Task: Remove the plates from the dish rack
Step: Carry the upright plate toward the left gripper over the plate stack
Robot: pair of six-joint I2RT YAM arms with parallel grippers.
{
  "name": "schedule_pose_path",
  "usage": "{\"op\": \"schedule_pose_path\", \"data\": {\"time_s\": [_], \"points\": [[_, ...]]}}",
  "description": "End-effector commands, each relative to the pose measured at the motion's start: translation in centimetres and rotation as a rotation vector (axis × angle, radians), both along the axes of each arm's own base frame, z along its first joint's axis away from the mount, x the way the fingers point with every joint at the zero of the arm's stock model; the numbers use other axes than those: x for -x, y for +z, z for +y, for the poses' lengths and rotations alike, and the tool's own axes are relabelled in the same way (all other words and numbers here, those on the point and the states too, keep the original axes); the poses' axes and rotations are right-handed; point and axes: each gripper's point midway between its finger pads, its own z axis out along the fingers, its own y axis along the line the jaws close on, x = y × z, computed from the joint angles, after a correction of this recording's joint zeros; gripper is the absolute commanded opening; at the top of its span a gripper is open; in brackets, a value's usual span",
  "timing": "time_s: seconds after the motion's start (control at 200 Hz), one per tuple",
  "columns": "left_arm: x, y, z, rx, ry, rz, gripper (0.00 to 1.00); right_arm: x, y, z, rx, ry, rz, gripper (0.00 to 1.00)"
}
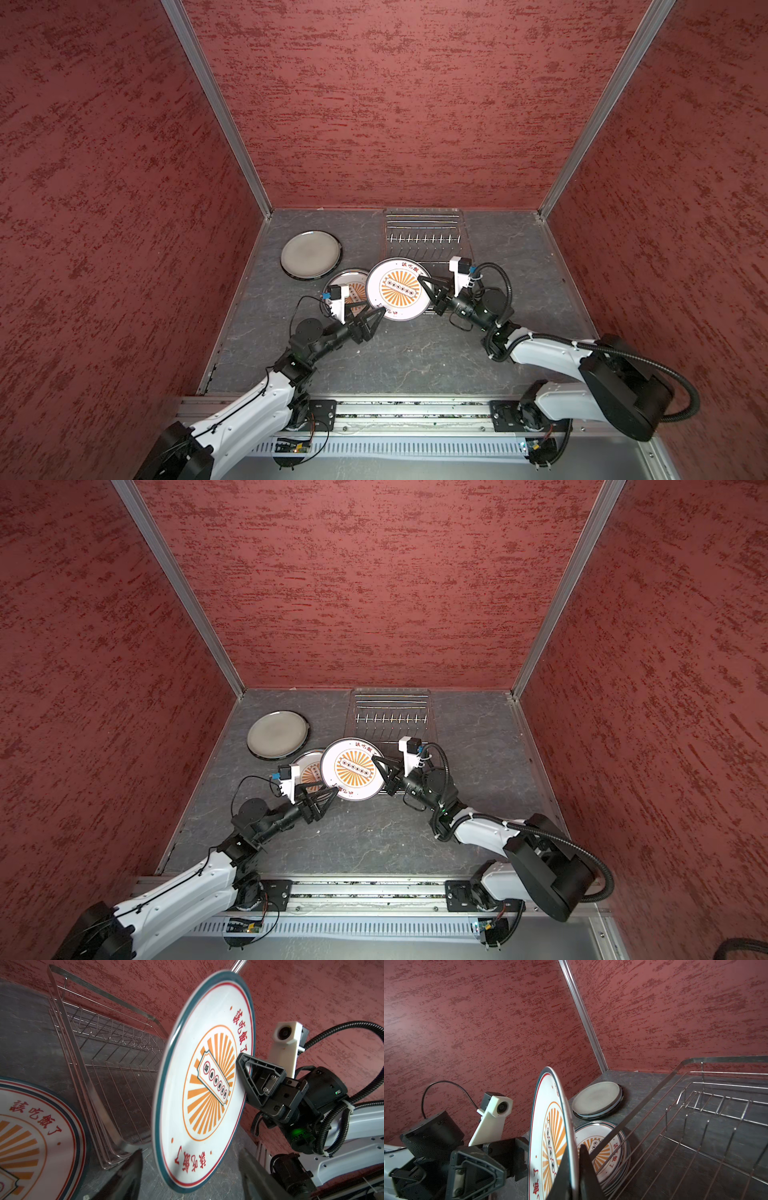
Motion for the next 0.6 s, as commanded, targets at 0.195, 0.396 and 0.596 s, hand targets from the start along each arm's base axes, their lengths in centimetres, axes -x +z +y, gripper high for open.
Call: {"op": "schedule_pose_path", "data": {"time_s": [0.195,0.396,0.596], "points": [[0.5,0.3,-0.6,0.026,-0.045,-0.006,0.36,1.2,2.6,0.3,-0.041,0.002,-0.123,0.00],[0.5,0.3,-0.7,0.031,-0.049,0.003,0.16,1.1,2.4,0.9,-0.018,0.000,-0.131,0.00],[0.6,0.3,-0.7,0.031,-0.051,0.004,0.10,0.7,2.2,1.5,0.009,-0.015,-0.129,0.00]]}}
